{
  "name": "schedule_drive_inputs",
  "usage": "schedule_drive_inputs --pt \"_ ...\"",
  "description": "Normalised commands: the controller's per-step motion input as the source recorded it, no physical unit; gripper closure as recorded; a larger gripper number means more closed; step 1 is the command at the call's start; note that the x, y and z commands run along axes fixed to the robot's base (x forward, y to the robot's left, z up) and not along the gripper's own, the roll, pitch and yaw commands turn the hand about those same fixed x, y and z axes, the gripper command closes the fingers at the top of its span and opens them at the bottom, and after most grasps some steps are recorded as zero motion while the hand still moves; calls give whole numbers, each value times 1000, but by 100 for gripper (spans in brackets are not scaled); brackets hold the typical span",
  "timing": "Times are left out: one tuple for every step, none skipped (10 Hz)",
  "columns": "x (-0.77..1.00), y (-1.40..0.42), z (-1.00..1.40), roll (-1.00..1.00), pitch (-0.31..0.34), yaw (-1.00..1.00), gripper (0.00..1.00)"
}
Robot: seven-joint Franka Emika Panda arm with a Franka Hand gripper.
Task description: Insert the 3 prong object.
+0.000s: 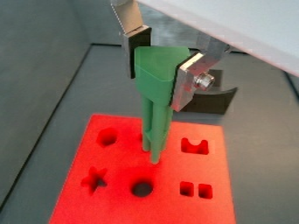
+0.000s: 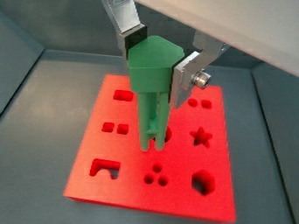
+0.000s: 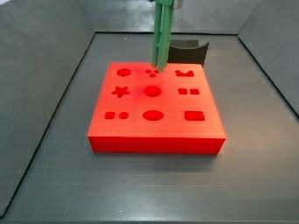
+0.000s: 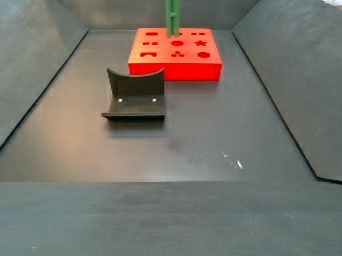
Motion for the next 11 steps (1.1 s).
schedule_drive_inputs --pt "223 494 -134 -49 0 -491 100" --pt "169 709 -86 -69 0 -257 100" --pt "317 606 -57 -117 0 -314 100" --pt "114 263 0 -89 0 -669 100" --pt "0 0 0 0 0 -1000 100" --pt "0 0 0 0 0 -1000 100" --pt "-146 -26 -69 -7 0 -760 100" --pt "-289 0 -97 -53 -41 -143 100" --pt "-277 -20 -149 -96 -99 131 100" --pt "-69 -160 -43 0 -33 411 100" --pt "0 -206 0 0 -17 594 100"
